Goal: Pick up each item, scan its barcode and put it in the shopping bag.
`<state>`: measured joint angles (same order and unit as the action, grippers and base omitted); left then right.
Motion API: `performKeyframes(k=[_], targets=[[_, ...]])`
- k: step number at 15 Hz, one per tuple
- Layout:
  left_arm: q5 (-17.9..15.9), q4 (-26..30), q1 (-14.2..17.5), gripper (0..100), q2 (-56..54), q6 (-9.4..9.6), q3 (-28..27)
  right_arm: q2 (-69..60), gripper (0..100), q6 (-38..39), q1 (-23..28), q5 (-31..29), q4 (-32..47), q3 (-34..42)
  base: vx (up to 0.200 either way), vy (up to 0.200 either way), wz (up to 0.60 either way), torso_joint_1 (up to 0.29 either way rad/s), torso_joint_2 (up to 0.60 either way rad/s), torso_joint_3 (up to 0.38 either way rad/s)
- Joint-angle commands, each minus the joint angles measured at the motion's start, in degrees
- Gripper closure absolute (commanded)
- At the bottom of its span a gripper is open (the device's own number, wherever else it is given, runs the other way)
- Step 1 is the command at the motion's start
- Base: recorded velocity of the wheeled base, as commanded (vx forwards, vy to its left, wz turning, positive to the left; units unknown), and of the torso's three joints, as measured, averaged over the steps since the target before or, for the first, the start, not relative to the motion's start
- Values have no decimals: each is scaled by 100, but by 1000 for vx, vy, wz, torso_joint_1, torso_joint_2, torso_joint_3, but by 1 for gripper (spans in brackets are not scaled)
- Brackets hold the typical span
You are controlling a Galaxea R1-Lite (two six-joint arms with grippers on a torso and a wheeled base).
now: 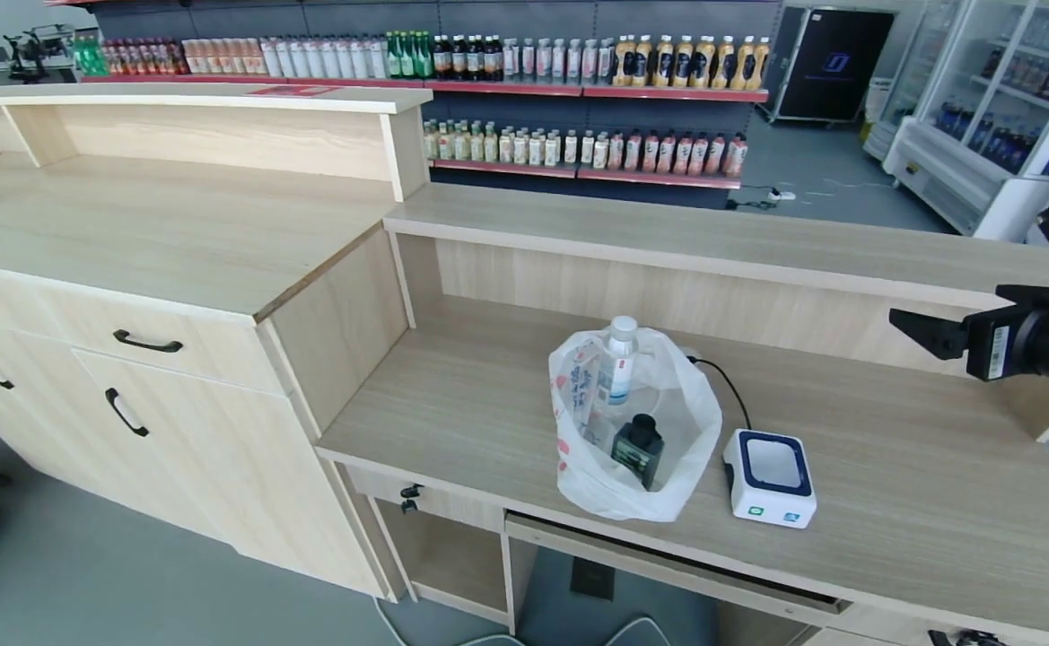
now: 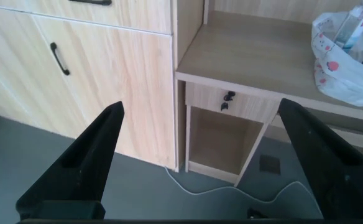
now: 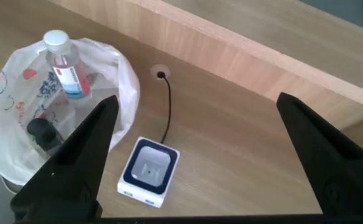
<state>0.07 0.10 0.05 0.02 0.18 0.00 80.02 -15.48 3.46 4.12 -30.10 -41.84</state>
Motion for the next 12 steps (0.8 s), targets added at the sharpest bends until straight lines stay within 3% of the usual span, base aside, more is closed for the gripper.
performKeyframes(k=[1,4,7,9,12], targets=[[1,-1,4,0,-2,-1,0,-549,0,124,-3,-104,320,-316,0,0,-600,2,2,2],[1,-1,4,0,-2,-1,0,-856,0,502,260,-227,347,0,0,0,-400,0,2,0],[1,-1,4,0,-2,-1,0,-1630,0,810,392,-386,-110,1336,0,0,0,0,0,0],[1,-1,4,0,-2,-1,0,-2720,0,810,418,-720,-128,2531,0,0,0,0,0,0],[1,-1,4,0,-2,-1,0,-4117,0,819,260,-878,-58,3630,0,0,0,0,0,0]])
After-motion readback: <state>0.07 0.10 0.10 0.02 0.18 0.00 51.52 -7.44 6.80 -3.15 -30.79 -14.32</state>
